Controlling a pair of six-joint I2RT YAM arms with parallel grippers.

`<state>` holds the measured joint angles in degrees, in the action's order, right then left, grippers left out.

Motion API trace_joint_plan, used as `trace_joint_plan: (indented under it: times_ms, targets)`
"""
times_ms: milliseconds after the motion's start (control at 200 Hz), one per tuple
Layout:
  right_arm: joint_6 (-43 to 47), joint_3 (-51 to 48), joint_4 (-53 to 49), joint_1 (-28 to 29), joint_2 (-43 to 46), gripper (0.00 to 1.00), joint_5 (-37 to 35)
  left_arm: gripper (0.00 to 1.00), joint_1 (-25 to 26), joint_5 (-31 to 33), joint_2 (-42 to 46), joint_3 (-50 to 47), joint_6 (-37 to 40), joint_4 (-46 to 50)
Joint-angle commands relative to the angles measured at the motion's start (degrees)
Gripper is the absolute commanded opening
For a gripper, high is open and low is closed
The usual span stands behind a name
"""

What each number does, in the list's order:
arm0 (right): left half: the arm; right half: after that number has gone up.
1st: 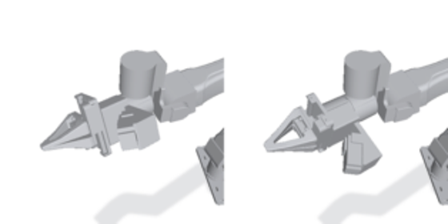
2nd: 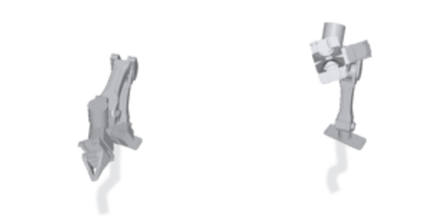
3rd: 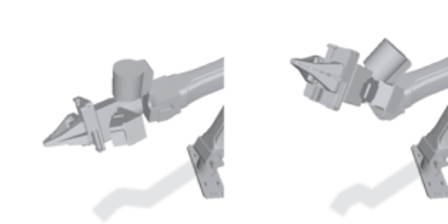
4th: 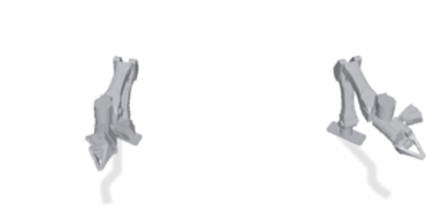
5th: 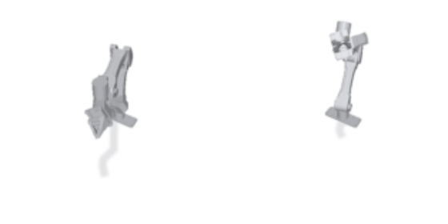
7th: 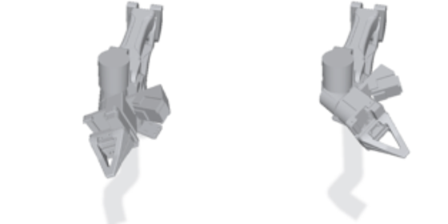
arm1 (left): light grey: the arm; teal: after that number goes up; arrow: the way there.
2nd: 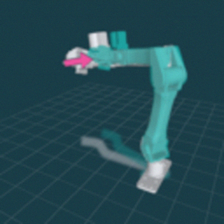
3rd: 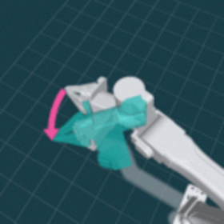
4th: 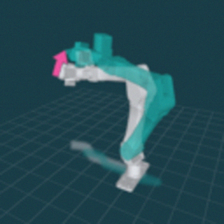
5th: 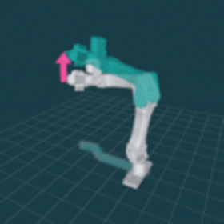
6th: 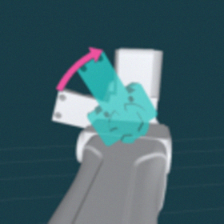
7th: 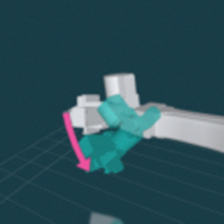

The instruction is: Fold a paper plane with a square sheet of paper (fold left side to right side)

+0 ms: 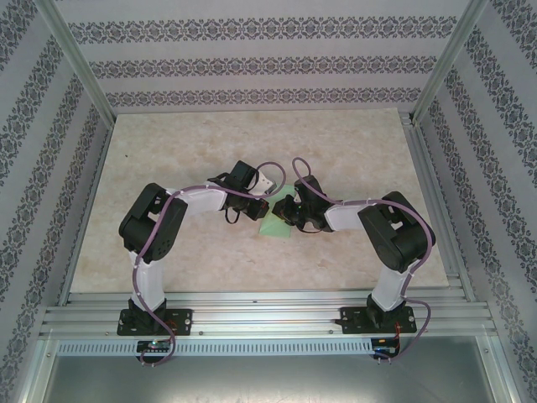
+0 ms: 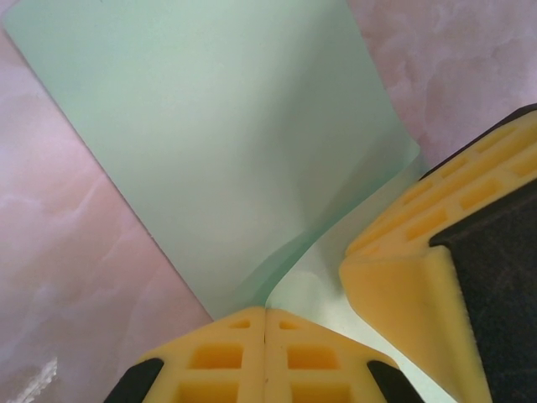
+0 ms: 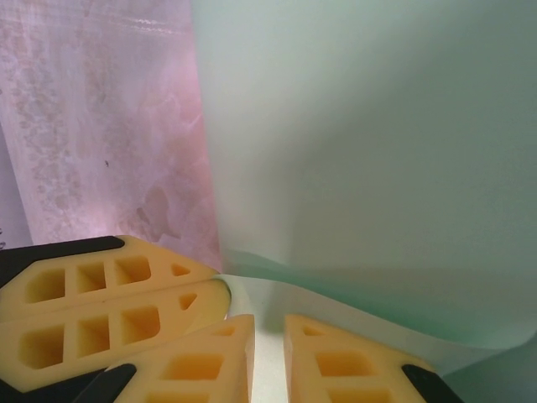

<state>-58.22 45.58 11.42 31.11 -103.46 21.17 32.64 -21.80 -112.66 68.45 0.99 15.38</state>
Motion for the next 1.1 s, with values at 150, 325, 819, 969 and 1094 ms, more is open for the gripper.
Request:
trace_joint_plan:
  times_ms: [150,325,819,969,1094]
  targets:
    - [2.47,-1.11,-1.66,-0.52,0.10,0.18,-1.55,0.01,0.23,-0.78,-1.68,1.43,-0.19,-1.40]
    - [2.76,-1.07,-1.94,-0.62,0.08,0.18,-1.48,0.00,0.23,0.64,-1.61,1.25,-0.30,-1.39]
    - [3.30,-0.26,-2.20,-0.70,0.19,0.18,-0.93,0.00,0.23,2.58,-1.45,0.78,-0.47,-1.66]
    - [4.11,0.39,-3.93,-0.73,-0.63,0.18,-1.56,0.00,0.24,3.42,-1.07,0.58,-0.38,-1.49]
    - [3.90,0.21,-4.04,-0.76,-1.55,0.18,-1.70,0.00,0.27,3.67,-0.72,0.51,-0.38,-1.38]
